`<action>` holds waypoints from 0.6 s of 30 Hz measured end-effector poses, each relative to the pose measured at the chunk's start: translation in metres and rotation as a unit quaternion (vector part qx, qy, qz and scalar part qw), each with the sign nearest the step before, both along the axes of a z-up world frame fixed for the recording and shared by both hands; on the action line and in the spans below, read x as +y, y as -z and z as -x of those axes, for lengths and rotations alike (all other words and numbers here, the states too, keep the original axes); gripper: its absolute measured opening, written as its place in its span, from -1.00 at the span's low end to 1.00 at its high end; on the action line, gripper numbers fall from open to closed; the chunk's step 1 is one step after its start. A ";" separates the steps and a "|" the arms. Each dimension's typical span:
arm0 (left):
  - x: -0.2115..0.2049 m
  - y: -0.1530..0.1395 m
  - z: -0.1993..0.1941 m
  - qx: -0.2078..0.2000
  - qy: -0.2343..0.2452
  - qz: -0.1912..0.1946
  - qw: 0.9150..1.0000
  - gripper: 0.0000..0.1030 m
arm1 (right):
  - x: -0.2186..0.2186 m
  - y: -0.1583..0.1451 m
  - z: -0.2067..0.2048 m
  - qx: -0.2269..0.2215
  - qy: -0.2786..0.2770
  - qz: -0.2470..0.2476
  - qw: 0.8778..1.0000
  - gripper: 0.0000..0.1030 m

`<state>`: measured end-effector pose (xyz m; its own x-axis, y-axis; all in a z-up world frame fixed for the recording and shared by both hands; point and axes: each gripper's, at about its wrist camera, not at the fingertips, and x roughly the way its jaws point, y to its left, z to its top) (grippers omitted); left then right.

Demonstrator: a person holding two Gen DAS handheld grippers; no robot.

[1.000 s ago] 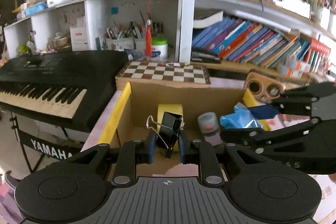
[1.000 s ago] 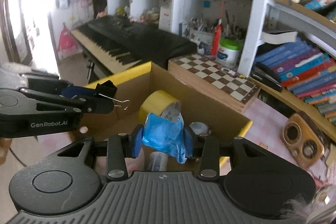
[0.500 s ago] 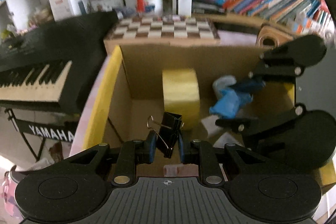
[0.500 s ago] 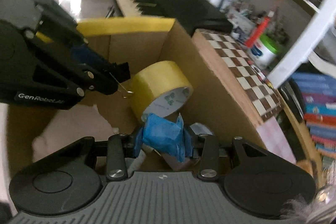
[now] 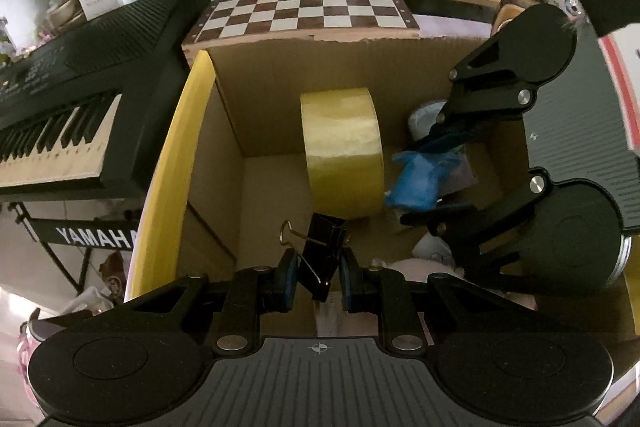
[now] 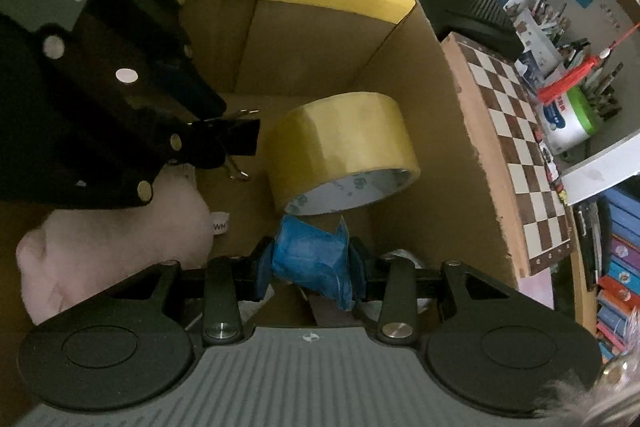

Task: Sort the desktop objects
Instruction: 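Lower both tools into the yellow box and open them to release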

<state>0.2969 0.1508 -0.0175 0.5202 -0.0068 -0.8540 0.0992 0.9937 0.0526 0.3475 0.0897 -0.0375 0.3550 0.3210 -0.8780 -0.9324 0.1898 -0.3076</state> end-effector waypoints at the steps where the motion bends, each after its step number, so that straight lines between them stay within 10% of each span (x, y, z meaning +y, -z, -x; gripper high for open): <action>1: 0.001 0.000 0.000 -0.001 -0.002 0.001 1.000 -0.60 | 0.000 0.001 0.000 0.001 0.002 0.000 1.000 -0.30; 18: -0.004 -0.044 0.042 -0.131 -0.024 0.013 0.991 -0.08 | -0.032 -0.037 0.020 -0.023 0.084 -0.082 0.993 -0.14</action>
